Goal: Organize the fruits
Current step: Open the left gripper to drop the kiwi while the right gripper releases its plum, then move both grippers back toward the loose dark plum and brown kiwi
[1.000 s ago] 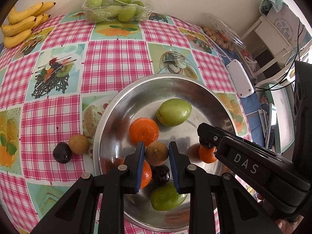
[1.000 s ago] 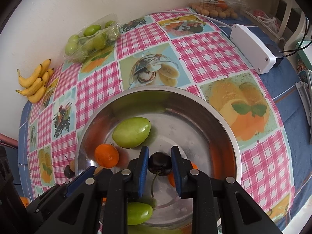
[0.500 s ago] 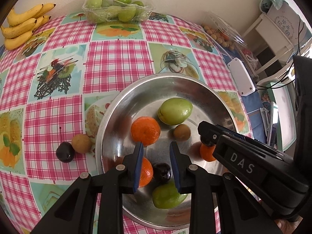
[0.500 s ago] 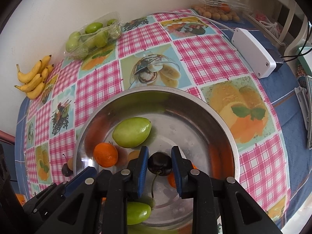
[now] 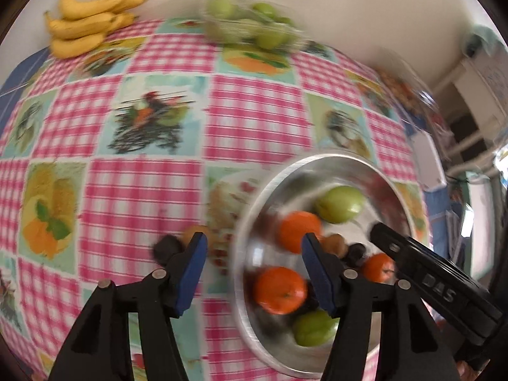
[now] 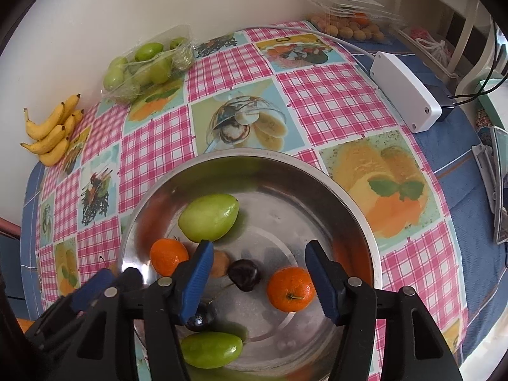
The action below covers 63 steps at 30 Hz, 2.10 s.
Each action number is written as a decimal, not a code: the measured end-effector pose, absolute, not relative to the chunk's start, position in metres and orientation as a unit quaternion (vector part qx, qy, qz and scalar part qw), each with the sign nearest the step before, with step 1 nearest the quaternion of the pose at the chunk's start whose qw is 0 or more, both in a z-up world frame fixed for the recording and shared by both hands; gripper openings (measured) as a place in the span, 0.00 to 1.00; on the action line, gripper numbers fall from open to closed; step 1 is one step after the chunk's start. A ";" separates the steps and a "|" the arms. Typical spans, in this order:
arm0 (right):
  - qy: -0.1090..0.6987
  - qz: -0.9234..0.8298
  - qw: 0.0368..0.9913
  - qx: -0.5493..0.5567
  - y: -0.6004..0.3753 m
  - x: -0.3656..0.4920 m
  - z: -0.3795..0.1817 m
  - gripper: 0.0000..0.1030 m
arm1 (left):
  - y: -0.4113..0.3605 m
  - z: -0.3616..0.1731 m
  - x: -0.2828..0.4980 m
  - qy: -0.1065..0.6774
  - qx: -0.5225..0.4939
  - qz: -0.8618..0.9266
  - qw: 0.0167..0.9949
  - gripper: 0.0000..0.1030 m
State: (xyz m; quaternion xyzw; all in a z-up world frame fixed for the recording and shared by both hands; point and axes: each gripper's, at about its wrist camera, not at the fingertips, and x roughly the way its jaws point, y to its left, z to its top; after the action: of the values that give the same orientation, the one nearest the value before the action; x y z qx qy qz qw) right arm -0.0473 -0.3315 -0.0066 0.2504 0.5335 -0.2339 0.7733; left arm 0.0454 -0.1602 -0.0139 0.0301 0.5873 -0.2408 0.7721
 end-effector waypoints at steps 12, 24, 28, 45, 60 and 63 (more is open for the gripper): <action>0.540 -0.227 0.775 0.238 -0.326 -0.041 -0.007 0.68 | -0.118 -0.025 0.073 0.596 0.005 -0.167 0.785 0.73; 0.539 -0.224 0.779 0.228 -0.321 -0.037 -0.006 0.79 | -0.116 -0.024 0.074 0.588 0.012 -0.165 0.791 0.81; 0.539 -0.222 0.782 0.222 -0.319 -0.035 -0.006 0.87 | -0.117 -0.023 0.073 0.579 0.025 -0.164 0.798 0.82; 0.521 -0.208 0.807 0.186 -0.304 -0.029 0.001 1.00 | -0.103 -0.019 0.076 0.559 0.019 -0.154 0.814 0.94; 0.511 -0.167 0.823 0.183 -0.274 -0.015 0.007 1.00 | -0.063 -0.014 0.086 0.555 -0.036 -0.136 0.820 0.94; 0.523 -0.154 0.819 0.177 -0.260 -0.009 0.003 1.00 | -0.056 -0.013 0.088 0.555 -0.040 -0.130 0.821 0.94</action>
State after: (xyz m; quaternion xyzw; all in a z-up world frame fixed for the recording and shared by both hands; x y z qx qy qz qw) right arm -0.0091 -0.2599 0.0029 0.1770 0.5235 -0.1543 0.8190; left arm 0.0880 -0.0565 -0.0127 -0.0398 0.5547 -0.1302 0.8208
